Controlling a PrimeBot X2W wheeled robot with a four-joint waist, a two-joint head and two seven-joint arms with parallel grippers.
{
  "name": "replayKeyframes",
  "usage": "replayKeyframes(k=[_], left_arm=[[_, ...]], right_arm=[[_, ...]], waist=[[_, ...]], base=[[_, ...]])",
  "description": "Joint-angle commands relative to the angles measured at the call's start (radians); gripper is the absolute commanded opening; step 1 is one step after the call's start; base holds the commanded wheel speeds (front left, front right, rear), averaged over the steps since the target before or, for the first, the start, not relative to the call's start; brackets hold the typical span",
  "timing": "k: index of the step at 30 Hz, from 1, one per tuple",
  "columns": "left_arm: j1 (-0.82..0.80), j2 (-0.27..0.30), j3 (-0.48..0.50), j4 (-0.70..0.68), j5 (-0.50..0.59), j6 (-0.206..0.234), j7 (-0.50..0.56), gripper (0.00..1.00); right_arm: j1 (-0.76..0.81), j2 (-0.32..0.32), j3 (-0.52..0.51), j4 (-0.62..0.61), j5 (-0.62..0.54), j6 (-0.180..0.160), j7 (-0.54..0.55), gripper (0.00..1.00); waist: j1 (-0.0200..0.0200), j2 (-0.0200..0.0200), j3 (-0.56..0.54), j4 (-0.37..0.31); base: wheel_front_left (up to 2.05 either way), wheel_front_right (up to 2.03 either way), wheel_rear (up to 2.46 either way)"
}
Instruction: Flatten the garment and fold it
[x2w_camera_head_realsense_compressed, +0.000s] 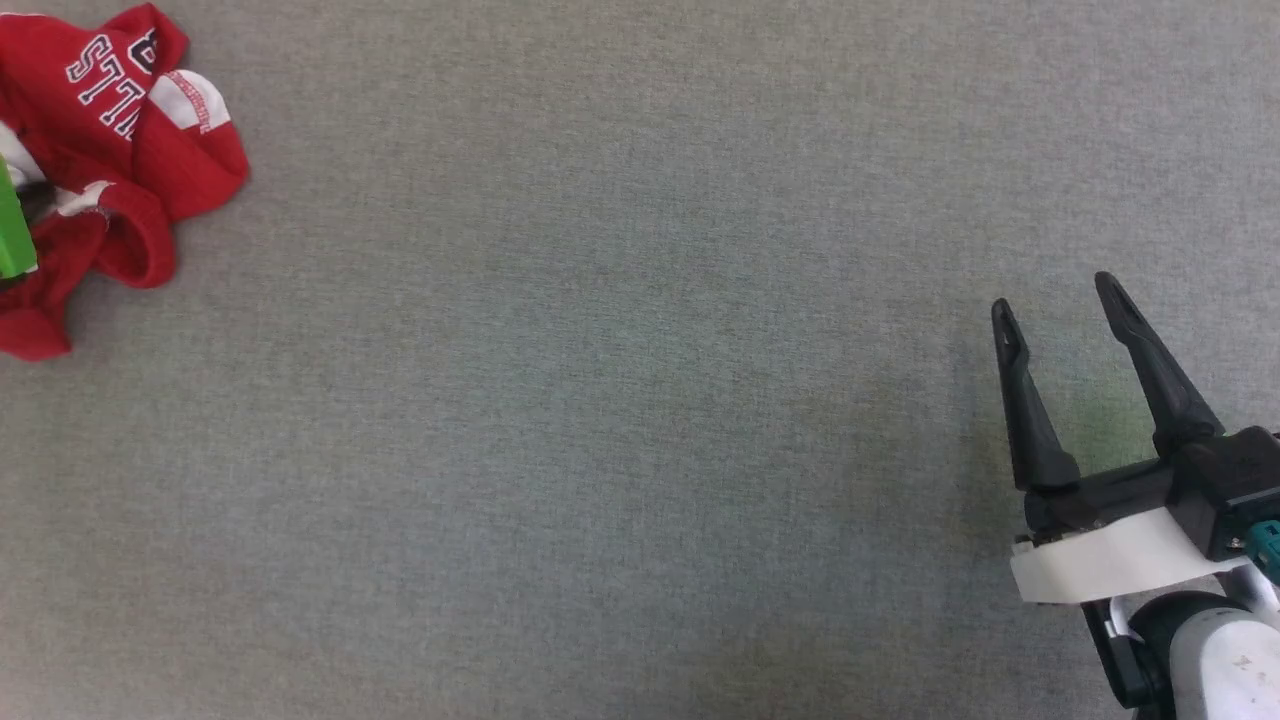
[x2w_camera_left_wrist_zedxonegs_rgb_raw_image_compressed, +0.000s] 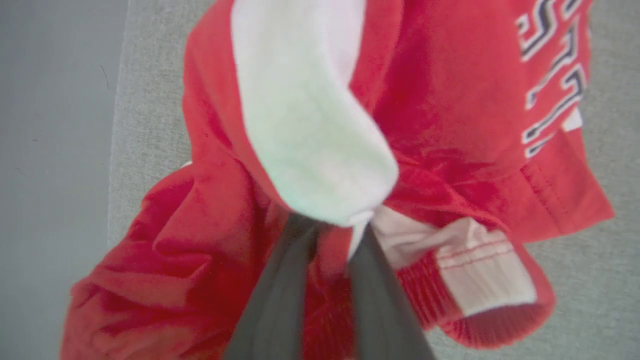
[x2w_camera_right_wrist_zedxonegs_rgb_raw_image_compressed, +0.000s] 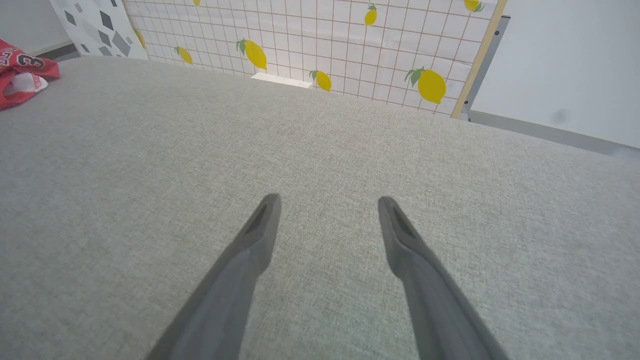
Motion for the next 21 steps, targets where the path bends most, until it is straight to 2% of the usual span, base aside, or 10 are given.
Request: replayKeyframes(k=[1, 6, 12, 21], left_arm=[[-0.023, -0.002, -0.002, 0.008, 0.001, -0.001, -0.018, 0.0], [-0.049, 0.003, -0.012, 0.015, 0.035, -0.002, -0.117, 0.0], [-0.085, 0.004, -0.036, -0.002, 0.067, -0.003, -0.279, 0.0], [-0.104, -0.002, -0.178, -0.166, 0.033, -0.003, -0.469, 0.0]], right_arm=[[-0.01, 0.003, 0.0, 0.005, -0.007, -0.002, -0.005, 1.0], [-0.007, 0.0, 0.01, 0.028, -0.008, -0.002, -0.001, 1.0], [0.004, -0.002, 0.021, 0.081, 0.007, -0.002, -0.002, 1.0], [0.036, 0.005, 0.031, 0.159, 0.047, -0.002, -0.005, 1.0]], waist=[[0.0, 0.0, -0.012, 0.007], [0.0, 0.0, -0.062, 0.021], [0.0, 0.0, -0.181, 0.033], [0.0, 0.0, -0.37, 0.034]], base=[[0.0, 0.0, 0.0], [0.0, 0.0, 0.0], [0.0, 0.0, 0.0], [0.0, 0.0, 0.0]])
